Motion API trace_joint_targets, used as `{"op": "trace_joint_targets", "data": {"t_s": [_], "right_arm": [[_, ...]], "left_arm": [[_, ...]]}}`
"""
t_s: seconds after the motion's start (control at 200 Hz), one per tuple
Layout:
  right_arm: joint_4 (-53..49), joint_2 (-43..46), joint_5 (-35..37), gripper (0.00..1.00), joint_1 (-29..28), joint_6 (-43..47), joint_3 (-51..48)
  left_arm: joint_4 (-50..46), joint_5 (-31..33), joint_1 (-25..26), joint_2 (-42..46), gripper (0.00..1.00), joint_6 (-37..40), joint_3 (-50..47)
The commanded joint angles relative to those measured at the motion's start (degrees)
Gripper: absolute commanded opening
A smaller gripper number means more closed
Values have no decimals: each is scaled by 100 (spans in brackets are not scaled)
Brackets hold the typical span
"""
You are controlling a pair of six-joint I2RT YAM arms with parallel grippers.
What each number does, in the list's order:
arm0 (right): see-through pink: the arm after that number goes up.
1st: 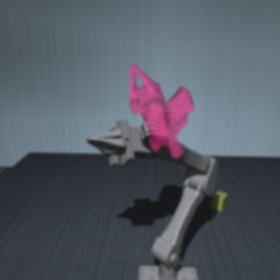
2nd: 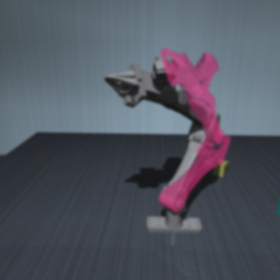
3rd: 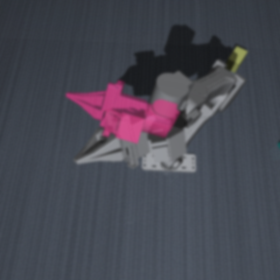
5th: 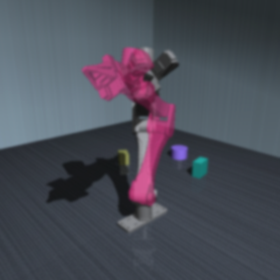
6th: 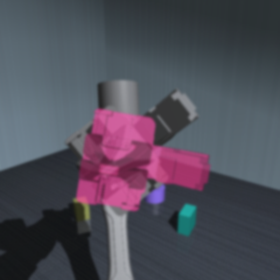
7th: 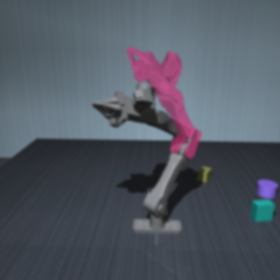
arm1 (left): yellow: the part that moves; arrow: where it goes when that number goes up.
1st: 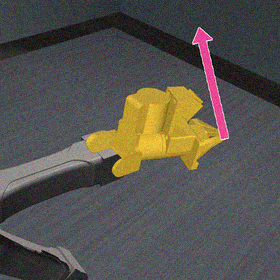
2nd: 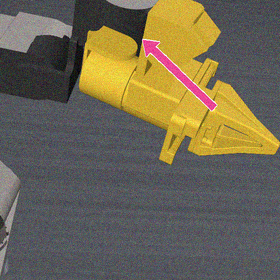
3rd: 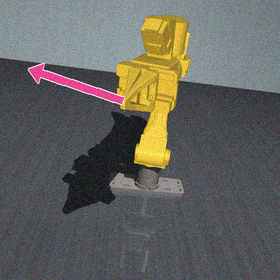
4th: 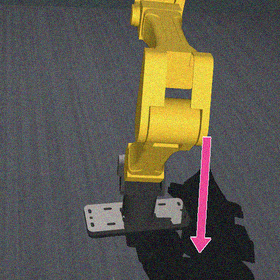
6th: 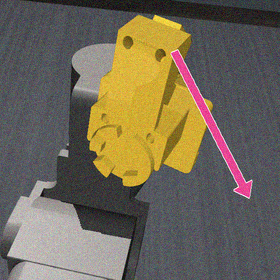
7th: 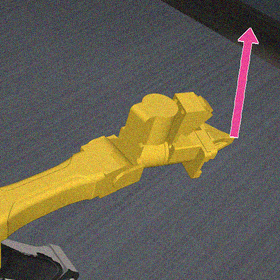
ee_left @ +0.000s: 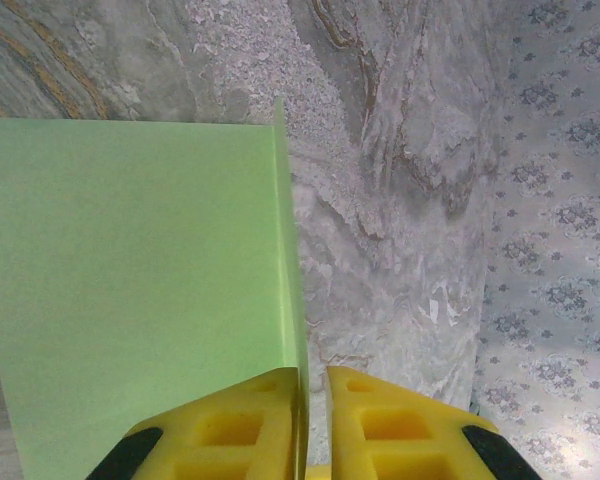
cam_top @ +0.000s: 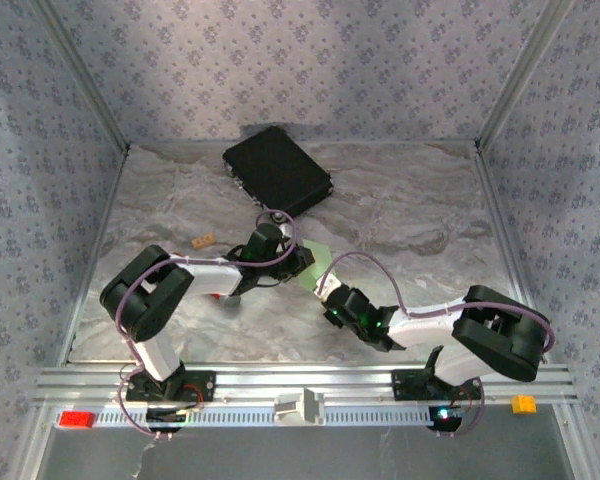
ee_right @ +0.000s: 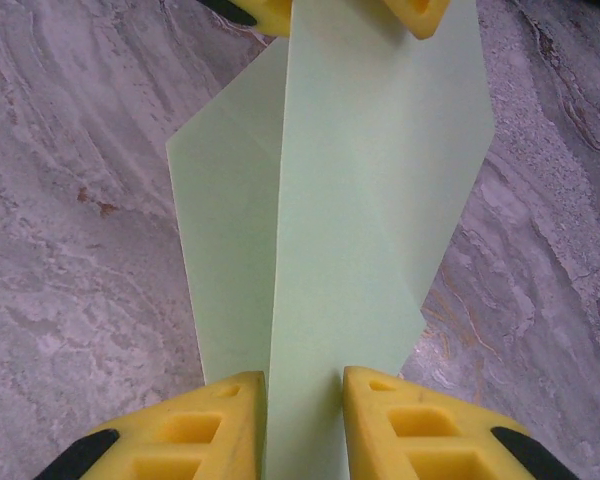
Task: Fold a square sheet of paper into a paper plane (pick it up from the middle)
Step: Fourth fold the wing at the center of the table.
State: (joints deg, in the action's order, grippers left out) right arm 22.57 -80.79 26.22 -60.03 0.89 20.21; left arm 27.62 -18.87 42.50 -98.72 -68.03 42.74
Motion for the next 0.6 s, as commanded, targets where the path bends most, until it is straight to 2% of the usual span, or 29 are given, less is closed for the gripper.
{"op": "trace_joint_targets", "data": {"t_s": [0.0, 0.28, 0.47, 0.595], "right_arm": [[79, 26, 129, 27, -18, -136, 149], [177, 80, 87, 28, 10, -203, 115], [160, 83, 49, 24, 42, -237, 110], [152, 124, -1, 24, 59, -260, 115]], "left_arm": [[54, -139, 27, -52, 15, 110, 190], [26, -165, 28, -75, 14, 116, 208], [0, -169, 27, -78, 14, 121, 208], [-10, -170, 22, -88, 14, 121, 208]]}}
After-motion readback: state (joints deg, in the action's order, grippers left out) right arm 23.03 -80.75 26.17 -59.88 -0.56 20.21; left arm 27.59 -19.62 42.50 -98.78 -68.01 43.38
